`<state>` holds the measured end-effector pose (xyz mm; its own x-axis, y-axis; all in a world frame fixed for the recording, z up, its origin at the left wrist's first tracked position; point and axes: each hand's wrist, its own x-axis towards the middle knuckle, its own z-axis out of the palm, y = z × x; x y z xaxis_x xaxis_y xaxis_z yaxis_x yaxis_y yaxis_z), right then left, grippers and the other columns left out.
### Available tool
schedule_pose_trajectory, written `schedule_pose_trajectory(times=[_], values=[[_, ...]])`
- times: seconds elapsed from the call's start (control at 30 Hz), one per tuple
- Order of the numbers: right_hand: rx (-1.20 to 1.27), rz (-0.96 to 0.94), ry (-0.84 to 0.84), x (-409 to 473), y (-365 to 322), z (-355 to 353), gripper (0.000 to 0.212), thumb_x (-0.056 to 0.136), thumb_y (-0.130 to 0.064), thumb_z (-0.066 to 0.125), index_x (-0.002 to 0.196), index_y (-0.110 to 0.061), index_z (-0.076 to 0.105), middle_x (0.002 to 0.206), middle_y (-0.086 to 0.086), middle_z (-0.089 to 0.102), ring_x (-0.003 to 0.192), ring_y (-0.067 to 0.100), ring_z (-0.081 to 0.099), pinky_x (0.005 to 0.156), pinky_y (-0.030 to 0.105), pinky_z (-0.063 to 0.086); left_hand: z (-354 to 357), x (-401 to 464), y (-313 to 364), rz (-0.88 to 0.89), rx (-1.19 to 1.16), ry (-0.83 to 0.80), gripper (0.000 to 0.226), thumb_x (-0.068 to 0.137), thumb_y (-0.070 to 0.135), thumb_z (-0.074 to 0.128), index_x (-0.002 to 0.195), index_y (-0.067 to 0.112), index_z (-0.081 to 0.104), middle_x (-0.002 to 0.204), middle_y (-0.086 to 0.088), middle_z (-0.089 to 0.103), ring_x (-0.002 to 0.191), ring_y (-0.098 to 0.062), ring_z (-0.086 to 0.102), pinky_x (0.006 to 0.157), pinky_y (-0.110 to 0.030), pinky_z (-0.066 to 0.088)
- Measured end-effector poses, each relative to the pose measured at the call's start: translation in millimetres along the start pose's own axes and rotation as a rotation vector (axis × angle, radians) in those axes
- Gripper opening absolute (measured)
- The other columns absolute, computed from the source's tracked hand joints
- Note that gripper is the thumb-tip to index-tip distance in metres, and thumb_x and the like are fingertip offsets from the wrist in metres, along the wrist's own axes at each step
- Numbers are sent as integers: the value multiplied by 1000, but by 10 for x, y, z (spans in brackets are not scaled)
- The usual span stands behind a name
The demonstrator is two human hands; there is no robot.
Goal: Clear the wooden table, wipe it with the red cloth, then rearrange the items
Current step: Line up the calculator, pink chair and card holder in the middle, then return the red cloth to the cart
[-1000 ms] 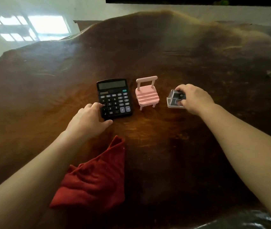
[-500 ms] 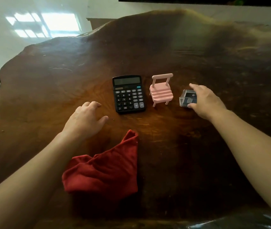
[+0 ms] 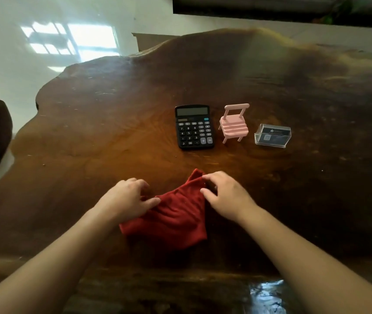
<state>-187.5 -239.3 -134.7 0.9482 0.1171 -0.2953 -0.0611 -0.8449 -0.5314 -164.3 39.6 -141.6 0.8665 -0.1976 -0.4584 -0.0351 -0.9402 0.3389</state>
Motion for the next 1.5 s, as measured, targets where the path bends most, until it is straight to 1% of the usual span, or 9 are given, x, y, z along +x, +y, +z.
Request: schedule_pose_trajectory(times=[0.23,0.47,0.63,0.87,0.97,1.1,1.2,1.33,1.5], values=[[-42,161,-73,-72,-267,451,83,87,-33,77,155,-16,32,152,7,42,139,27,40,113,42,37,334,-202,16,45,88,-6,59,83,61,67,129,25,58,123,0,59,117,-25,50,97,-41,48],[-35,255,-78,-352,-377,396,34,91,-34,69,121,-19,71,119,5,68,108,25,64,93,39,53,309,-337,26,98,-43,-39,35,90,42,69,117,21,64,113,-4,62,106,-24,60,85,-32,46],[348,314,-80,-840,-465,86,10,89,-31,73,98,-25,74,94,-3,74,88,14,70,82,36,59,-2,-601,-28,172,-302,-152,13,88,36,73,96,34,62,97,8,66,92,-16,63,74,-27,49],[1013,328,-84,-1753,-596,-269,18,93,-15,71,109,-9,67,97,6,73,92,19,70,83,37,59,-289,-1132,203,142,-978,-426,16,93,11,69,107,6,63,92,-13,73,79,-23,71,67,-36,58],[1225,318,-9,-2264,-534,-397,20,91,-9,70,111,-7,66,96,11,69,86,21,67,76,35,57,-316,-1386,512,151,-1102,-578,25,87,15,72,108,4,63,97,-18,71,84,-28,70,63,-33,58],[1423,336,174,-3125,-248,-515,32,88,-16,74,118,-7,69,118,20,69,106,31,65,97,46,48,-122,-1745,1180,202,-1135,-764,25,86,16,77,106,5,66,101,-24,67,86,-32,67,70,-39,60],[1575,318,332,-3844,43,-587,35,89,-19,70,124,-14,70,129,19,66,119,33,64,101,49,50,120,-2033,1853,258,-1052,-872,41,77,27,83,108,6,66,102,-23,67,88,-33,67,72,-41,58],[1652,288,562,-4932,467,-631,36,92,-16,68,128,-18,68,131,19,66,121,35,63,100,50,50,623,-2400,2841,324,-953,-996,37,89,23,71,123,11,64,125,-30,64,114,-50,61,98,-62,48],[1630,365,874,-6266,1012,-527,44,88,-4,66,127,-23,69,129,18,67,119,36,64,97,50,53,1362,-3000,4133,381,-776,-1185,37,86,21,70,123,12,67,127,-29,64,113,-45,64,89,-54,57]])
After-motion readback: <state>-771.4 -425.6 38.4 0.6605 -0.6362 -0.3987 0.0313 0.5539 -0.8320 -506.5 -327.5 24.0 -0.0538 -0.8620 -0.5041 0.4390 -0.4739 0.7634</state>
